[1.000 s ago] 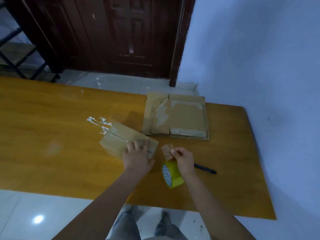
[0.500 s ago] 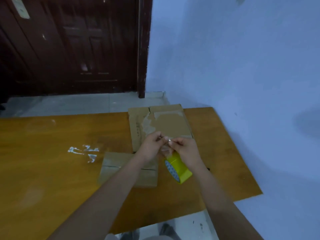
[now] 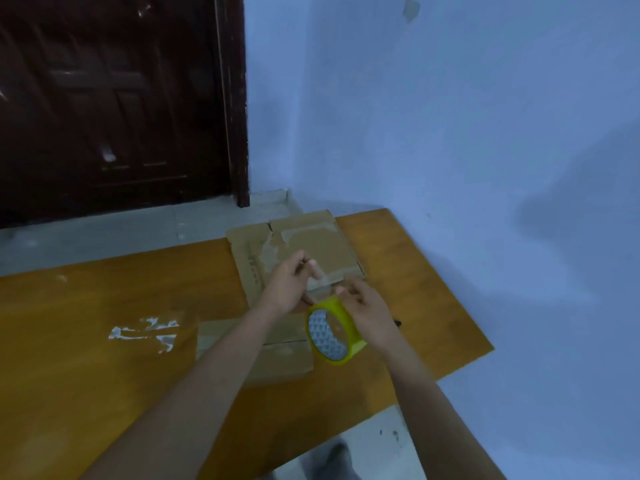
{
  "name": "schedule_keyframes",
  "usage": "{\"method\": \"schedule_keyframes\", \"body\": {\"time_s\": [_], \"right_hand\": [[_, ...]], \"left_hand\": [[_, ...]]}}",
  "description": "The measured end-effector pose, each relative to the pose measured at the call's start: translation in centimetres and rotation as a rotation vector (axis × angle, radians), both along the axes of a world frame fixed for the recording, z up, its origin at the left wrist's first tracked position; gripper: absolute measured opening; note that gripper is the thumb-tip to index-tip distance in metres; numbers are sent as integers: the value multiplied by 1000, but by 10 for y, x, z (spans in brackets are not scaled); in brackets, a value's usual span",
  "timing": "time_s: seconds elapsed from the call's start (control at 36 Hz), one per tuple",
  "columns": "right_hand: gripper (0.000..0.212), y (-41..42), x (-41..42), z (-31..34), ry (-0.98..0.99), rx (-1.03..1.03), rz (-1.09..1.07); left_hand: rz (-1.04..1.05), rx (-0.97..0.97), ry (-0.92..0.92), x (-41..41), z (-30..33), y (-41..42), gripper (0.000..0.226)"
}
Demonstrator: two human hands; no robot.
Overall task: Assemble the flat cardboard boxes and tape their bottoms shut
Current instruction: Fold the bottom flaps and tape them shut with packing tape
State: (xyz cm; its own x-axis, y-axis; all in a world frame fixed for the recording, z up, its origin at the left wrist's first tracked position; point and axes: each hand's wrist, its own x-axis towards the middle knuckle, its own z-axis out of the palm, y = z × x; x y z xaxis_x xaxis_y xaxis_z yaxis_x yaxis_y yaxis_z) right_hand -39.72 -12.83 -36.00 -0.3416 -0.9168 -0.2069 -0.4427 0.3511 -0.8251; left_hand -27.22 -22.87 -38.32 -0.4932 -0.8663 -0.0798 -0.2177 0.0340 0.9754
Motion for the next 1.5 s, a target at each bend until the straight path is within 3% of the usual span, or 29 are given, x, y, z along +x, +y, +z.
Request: {"method": "schedule_keyframes", "body": {"time_s": [0.08, 0.17, 0.22, 0.31, 0.42, 0.53, 0.58, 0.64, 0.75, 0.92, 1.03, 1.06, 1.14, 1.28, 1.5], "right_hand": [[43, 17, 6, 8, -277, 19, 5], [13, 38, 14, 8, -451, 0, 43], [21, 44, 17, 7, -492, -23, 126], [16, 47, 22, 3, -469, -41, 169], [50, 46, 29, 1, -536, -31, 21], [34, 54, 37, -11, -637, 123, -144], [42, 61, 39, -22, -671, 216, -201], [35, 67, 43, -28, -700, 295, -207], [41, 79, 58, -44, -780, 410, -268], [32, 85, 70, -66, -964, 452, -311], [86, 79, 66, -82, -883, 458, -302], [88, 77, 64, -81, -867, 452, -287], [40, 71, 56, -78, -840, 408, -312], [15, 64, 32, -72, -760, 349, -275], [35, 58, -4, -70, -597, 394, -144]], "left_hand": [[48, 119, 44, 9, -6, -6, 26], [91, 274, 58, 12, -13, -9, 26], [72, 338, 53, 12, -16, -9, 28], [-19, 271, -50, 13, -23, -8, 29], [-69, 15, -277, 10, -36, -9, 31], [-53, -109, -383, 11, -36, -13, 33], [-117, -127, -435, 14, -36, -14, 30], [-133, -151, -493, 17, -38, -12, 28], [-138, -49, -431, 23, -49, -8, 23], [-140, 161, -315, 36, -61, -7, 22], [-62, 245, -190, 39, -61, -9, 26], [-34, 270, -154, 38, -61, -9, 27], [33, 314, -93, 36, -65, -11, 28], [118, 375, -76, 35, -69, -9, 23], [231, 423, -80, 24, -69, -1, 20]]}}
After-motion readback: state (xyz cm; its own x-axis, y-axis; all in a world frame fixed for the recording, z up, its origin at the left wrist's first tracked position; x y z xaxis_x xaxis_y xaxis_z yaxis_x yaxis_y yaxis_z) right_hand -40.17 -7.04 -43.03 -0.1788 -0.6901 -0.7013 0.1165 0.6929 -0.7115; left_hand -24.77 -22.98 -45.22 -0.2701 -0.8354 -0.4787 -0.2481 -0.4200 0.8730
